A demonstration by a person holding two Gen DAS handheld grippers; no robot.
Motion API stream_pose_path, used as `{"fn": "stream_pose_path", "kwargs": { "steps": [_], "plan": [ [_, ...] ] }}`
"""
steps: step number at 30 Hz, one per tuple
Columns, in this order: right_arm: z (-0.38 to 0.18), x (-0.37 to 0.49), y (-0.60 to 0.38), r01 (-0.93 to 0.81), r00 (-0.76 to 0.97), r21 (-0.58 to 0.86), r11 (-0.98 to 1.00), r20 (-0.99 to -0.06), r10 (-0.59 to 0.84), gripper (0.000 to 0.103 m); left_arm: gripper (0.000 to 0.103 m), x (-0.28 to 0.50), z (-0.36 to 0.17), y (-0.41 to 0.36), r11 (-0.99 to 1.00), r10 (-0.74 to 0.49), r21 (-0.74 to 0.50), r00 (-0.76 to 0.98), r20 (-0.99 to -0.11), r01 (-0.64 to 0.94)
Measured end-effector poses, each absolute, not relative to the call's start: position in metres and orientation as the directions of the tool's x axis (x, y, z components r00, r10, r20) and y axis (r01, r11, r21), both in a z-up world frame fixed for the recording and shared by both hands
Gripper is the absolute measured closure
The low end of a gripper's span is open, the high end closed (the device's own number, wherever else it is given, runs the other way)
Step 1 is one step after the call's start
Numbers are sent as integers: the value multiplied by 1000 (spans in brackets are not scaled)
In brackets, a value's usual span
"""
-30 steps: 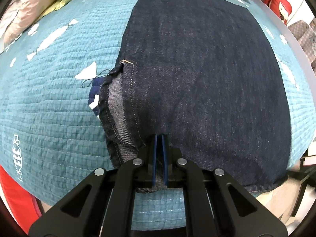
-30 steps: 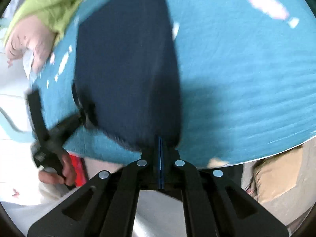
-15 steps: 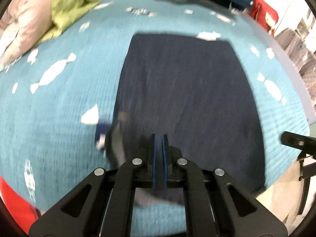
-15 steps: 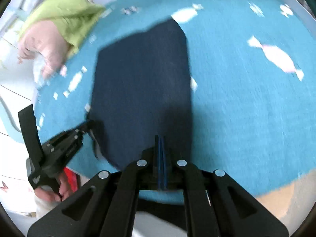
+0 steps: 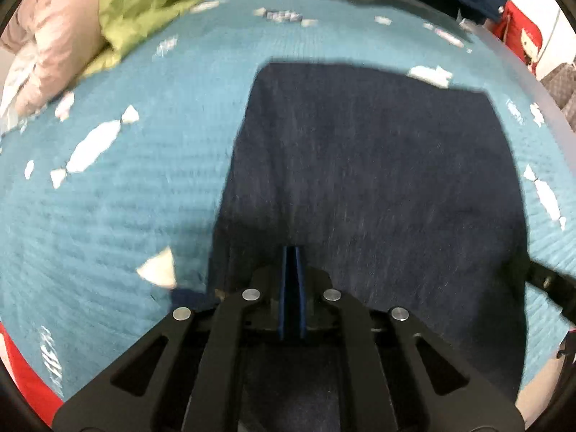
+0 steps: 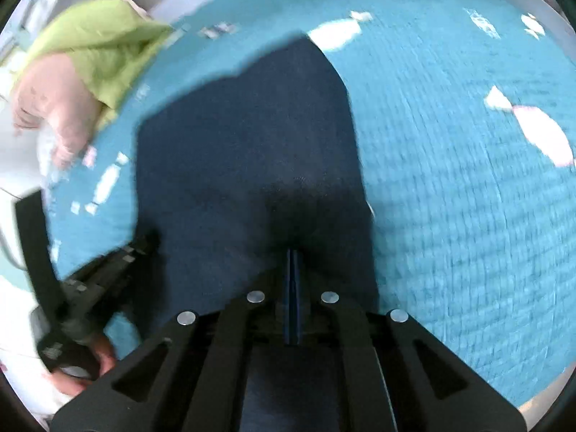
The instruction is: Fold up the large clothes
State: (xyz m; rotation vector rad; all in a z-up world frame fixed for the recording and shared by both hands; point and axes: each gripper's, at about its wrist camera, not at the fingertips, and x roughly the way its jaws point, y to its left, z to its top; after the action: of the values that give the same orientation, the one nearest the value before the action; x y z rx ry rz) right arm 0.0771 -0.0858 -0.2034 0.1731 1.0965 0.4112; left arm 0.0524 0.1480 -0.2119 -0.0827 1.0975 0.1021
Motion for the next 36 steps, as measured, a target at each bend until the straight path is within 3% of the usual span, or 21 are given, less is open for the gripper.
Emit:
{"fn": "stream_pose_path", "kwargs": {
  "steps": [7, 11, 13, 16, 18, 21, 25, 27, 31, 32, 33, 34, 35, 36],
  "plan": [
    [-172, 132, -64, -303, 577, 298, 905, -699, 423, 100, 95, 93, -176, 153, 994, 62, -2, 570, -819, -111],
    [-246, 174, -44, -266, 567, 241, 933, -744, 354, 103, 97, 130, -234, 167, 987, 86, 3, 511, -856, -160],
    [-245, 169, -35, -281, 609, 172, 944, -728, 314, 103, 97, 124, -246, 162, 990, 115, 47, 564, -818, -134],
    [-230, 166, -31, -292, 600, 146, 945, -742, 300, 100, 97, 123, -235, 150, 984, 178, 136, 561, -808, -116],
    [-214, 167, -37, -303, 591, 239, 923, -712, 379, 100, 96, 124, -214, 153, 993, 115, 72, 591, -798, -96],
    [-198, 174, -33, -311, 643, 218, 925, -668, 374, 100, 96, 139, -188, 156, 994, 96, 42, 653, -751, -98],
    [-258, 223, -29, -231, 524, 211, 950, -795, 304, 103, 97, 185, -212, 165, 994, 67, -1, 589, -805, -113],
    [-253, 222, -28, -227, 526, 220, 949, -792, 309, 103, 97, 199, -247, 171, 990, 96, 26, 517, -850, -141],
    [-231, 210, -35, -263, 486, 269, 927, -793, 368, 97, 97, 189, -226, 176, 992, 78, 12, 528, -846, -127],
    [-226, 207, -45, -249, 456, 336, 908, -787, 416, 93, 94, 186, -221, 177, 994, 62, 4, 524, -849, -112],
    [-220, 203, -54, -239, 431, 389, 890, -779, 456, 75, 76, 180, -215, 180, 995, 48, -4, 518, -854, -99],
    [-214, 199, -63, -236, 413, 440, 866, -762, 500, 47, 60, 173, -206, 184, 996, 32, -15, 511, -859, -88],
    [-204, 189, -77, -237, 420, 485, 842, -730, 539, 36, 27, 166, -200, 189, 996, 20, -26, 510, -860, -83],
    [-197, 182, -82, -239, 438, 478, 845, -724, 533, 21, 19, 156, -194, 192, 996, -15, -56, 517, -856, -64]
  ]
}}
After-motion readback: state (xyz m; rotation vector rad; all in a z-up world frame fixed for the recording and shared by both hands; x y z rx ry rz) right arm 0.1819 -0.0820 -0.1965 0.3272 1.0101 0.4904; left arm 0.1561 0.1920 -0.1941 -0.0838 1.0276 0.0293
